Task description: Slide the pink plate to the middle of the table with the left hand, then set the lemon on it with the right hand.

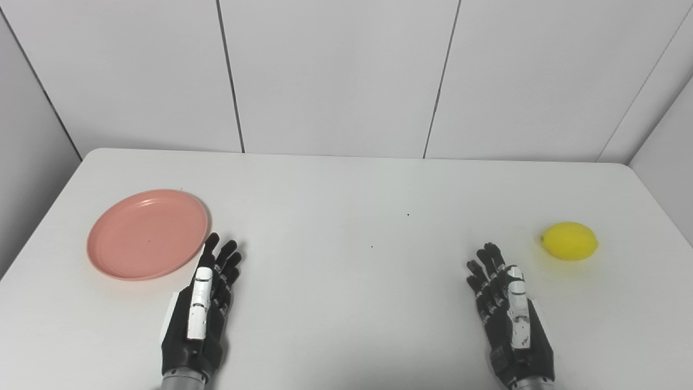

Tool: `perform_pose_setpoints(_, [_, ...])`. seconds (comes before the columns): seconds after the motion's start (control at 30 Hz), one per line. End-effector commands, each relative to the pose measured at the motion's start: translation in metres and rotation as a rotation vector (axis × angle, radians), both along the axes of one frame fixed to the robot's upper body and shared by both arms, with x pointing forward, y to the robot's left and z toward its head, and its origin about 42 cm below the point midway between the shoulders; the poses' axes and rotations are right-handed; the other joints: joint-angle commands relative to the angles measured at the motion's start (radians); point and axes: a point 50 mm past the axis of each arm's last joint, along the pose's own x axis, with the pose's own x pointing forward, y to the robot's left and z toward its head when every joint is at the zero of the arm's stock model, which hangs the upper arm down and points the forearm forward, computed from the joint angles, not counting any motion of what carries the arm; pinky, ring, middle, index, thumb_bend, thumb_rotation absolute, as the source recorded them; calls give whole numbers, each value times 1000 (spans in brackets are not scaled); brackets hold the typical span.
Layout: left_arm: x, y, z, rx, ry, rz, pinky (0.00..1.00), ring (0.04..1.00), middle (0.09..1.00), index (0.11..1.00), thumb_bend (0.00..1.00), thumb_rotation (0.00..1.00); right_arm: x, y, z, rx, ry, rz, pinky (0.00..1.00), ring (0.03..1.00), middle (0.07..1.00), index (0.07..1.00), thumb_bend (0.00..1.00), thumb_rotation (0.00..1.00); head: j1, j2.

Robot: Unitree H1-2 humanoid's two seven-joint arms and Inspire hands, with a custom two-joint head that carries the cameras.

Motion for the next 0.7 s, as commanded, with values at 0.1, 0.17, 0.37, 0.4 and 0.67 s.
perform_pose_setpoints(0.1, [-13,-5,-13,19,0,18,1000,944,933,971,546,845,2,-13,-8,19,-5,-11,1000,972,986,970,731,938,47,-31])
perform_pose_setpoints(0.17, [-13,-9,-16,18,-2,17,1000,944,932,976,556,840,2,-17,-11,19,-6,-16,1000,972,984,968,728,932,59,-41])
perform_pose_setpoints(0.37, [-12,-14,-22,17,-4,19,1000,953,940,981,576,828,4,-22,-16,14,-11,-11,1000,975,991,988,735,946,70,-62])
perform_pose_setpoints(0.4, [-12,-15,-23,15,-2,23,1000,951,939,979,581,821,4,-23,-17,14,-13,-6,1000,977,994,990,736,947,72,-67])
perform_pose_setpoints(0.67, [-11,-16,-28,20,-5,30,999,942,935,975,582,811,5,-24,-20,18,-13,2,1000,983,1000,998,732,952,82,-94])
